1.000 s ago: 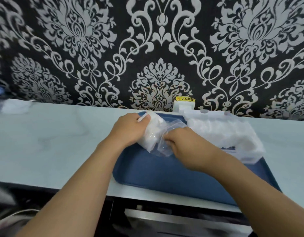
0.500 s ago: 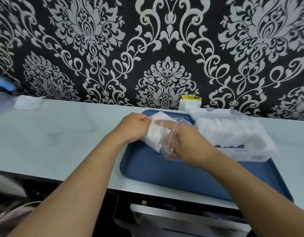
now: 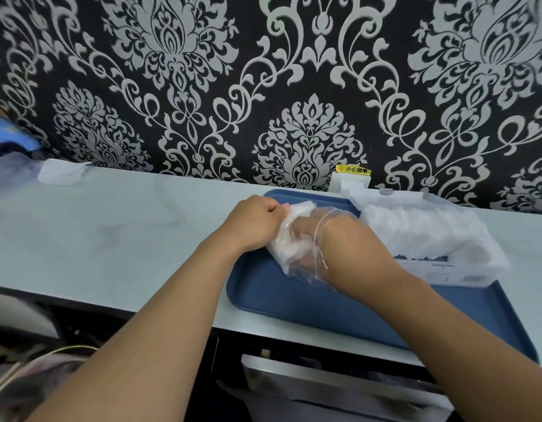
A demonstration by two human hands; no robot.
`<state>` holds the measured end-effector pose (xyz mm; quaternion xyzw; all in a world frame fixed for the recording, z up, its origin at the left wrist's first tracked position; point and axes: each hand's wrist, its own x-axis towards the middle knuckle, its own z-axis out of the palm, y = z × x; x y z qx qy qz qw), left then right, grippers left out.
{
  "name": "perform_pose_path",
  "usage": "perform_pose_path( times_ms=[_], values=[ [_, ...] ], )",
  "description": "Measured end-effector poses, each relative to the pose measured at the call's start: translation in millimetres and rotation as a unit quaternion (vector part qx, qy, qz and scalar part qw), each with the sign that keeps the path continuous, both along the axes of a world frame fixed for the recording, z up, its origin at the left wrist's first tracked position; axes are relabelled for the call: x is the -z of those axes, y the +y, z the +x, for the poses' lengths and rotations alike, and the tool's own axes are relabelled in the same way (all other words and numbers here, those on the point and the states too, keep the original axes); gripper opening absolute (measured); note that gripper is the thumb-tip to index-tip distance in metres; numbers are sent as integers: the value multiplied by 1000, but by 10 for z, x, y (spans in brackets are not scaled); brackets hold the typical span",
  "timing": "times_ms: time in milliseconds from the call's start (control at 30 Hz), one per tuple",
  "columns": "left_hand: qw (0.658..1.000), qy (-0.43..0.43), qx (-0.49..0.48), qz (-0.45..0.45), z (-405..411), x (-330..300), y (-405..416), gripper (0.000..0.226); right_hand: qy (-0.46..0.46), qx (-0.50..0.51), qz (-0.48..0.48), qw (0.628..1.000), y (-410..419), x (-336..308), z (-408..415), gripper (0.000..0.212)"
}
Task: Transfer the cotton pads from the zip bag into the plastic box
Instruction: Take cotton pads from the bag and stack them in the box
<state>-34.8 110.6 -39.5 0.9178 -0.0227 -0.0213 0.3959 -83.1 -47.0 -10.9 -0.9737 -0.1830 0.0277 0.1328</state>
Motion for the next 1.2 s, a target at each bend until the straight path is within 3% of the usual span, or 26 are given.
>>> perform_pose_path(
  times_ms=[100,167,267,400,467,500,633,833,967,1033,1167,1200],
  values=[
    [1000,-8,3,18,-8,-13,-3,47,-52,-31,-118,991,-3,7,32,53],
    [999,-12,0,35,-6,-18,3,42,-102,-57,-84,990,-38,69,7,54],
    [999,-14,-3,42,-29,-49,11,45,-101,-49,-86,990,-22,111,43,59],
    [997,47,22,-66,-154,-190,45,41,-128,-85,-34,988,-66,175,68,50],
    [986,86,56,-133,-212,-238,95,26,-125,-95,-25,987,-115,184,42,44],
    [984,92,74,-130,-236,-250,125,26,-120,-102,-10,988,-126,172,30,39],
    [991,70,116,-5,-298,-241,137,59,-70,-134,21,988,-182,122,-3,37],
    [996,9,88,30,-220,-135,122,50,-50,-129,55,989,-150,61,-66,27],
    [996,-51,-2,72,-147,-109,122,48,-95,-68,126,985,-257,-5,-103,32],
    [994,-50,-24,99,-134,-111,115,53,-123,-20,200,972,-397,-102,-143,23],
    [981,-13,-41,190,-181,-207,-9,66,26,69,468,880,-684,-294,-150,8],
    [976,-48,-75,197,-219,-281,-61,66,53,83,500,860,-758,-325,-149,10]
  ],
)
